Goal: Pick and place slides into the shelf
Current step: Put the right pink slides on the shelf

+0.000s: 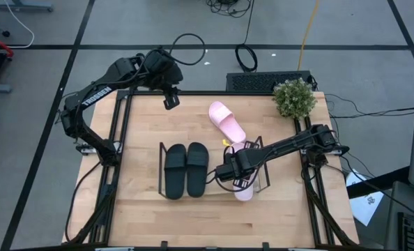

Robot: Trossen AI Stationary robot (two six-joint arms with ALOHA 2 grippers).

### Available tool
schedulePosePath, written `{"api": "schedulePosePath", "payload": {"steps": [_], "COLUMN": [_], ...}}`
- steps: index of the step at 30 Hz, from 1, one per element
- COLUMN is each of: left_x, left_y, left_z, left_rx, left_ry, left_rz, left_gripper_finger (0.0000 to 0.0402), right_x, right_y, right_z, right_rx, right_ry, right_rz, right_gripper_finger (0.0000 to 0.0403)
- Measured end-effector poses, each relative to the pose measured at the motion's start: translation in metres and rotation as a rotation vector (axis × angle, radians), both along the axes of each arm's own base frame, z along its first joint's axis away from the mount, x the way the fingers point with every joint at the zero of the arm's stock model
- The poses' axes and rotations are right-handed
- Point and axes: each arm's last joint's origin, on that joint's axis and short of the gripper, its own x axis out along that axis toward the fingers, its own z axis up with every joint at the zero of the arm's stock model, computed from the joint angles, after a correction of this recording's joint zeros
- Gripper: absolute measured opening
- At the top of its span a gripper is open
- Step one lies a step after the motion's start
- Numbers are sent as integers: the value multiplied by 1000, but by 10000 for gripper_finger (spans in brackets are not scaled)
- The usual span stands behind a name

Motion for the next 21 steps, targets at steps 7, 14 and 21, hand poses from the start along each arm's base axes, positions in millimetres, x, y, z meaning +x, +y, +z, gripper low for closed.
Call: {"api": "schedulePosePath", "payload": {"steps": [7, 14, 21], "left_x": [0, 0, 0], "left_y": [0, 0, 0], "left_z": [0, 0, 0], "left_rx": [0, 0, -2], "left_ry": [0, -1, -2], "left_rz": [0, 1, 3], "left_gripper_finger": [149, 149, 149], "right_x": [0, -2, -8], "right_y": [1, 1, 0], "right_z": [0, 5, 24], "right_rx": [32, 47, 106], "right_ry": [0, -18, -111], "right_rz": [-25, -68, -117], "right_gripper_finger": [197, 197, 197]}}
